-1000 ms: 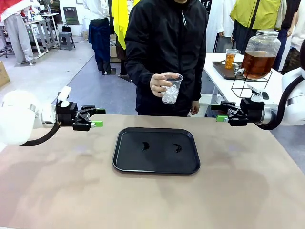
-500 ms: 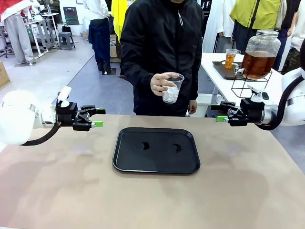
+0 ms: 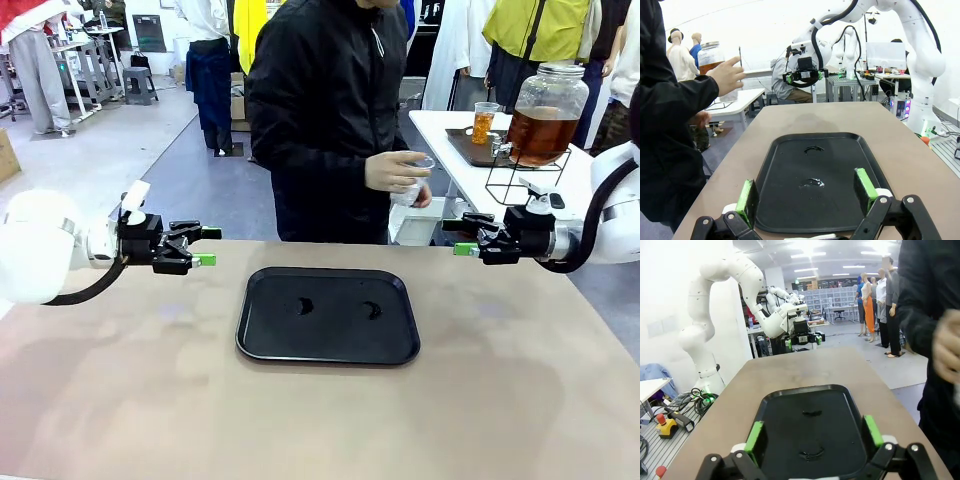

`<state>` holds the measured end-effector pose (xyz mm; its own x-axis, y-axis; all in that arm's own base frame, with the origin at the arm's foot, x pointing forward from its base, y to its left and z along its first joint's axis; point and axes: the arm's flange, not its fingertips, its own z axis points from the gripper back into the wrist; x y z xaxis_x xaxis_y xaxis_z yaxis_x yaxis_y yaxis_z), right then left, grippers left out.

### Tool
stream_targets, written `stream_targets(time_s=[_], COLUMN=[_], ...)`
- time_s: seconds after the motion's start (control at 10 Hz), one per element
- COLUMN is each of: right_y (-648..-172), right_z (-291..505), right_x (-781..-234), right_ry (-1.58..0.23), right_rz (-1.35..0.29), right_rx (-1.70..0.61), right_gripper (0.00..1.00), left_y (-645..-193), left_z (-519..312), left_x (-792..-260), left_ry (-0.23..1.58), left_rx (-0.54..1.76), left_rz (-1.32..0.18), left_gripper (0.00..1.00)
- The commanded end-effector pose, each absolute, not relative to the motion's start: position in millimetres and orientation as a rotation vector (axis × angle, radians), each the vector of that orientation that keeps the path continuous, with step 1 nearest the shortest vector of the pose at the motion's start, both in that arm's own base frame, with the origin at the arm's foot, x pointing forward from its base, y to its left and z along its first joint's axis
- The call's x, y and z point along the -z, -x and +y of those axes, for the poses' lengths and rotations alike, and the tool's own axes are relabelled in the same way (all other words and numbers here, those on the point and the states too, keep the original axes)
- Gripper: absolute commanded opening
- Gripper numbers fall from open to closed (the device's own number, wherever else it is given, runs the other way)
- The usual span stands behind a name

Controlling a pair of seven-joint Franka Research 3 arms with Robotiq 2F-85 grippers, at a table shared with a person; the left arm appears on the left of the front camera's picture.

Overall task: Pour the drink into the iced cup.
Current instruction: Open the gripper to release the iced cup you were holding.

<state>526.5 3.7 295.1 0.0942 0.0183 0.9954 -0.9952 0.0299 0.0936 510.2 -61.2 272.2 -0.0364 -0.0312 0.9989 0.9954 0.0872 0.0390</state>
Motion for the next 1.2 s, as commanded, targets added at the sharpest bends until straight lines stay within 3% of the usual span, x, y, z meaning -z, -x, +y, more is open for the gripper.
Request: stream_targets(time_s=[0.0,1.1], right_y=[-526.7,-526.7], right_z=[3.5,3.5], right_x=[-297.3,-297.3], right_ry=[-1.216,-1.216], right_rz=[-1.137,-1.137], right_rx=[-1.131,-1.131], right_gripper=[1.00,1.00], left_y=[-511.4,-511.4], left_z=[-61.5,-61.5], left_x=[-274.5,-274.5], left_ry=[1.109,1.109], left_rx=[1.180,1.180], left_rz=[-1.252,-1.252], left_gripper=[1.00,1.00])
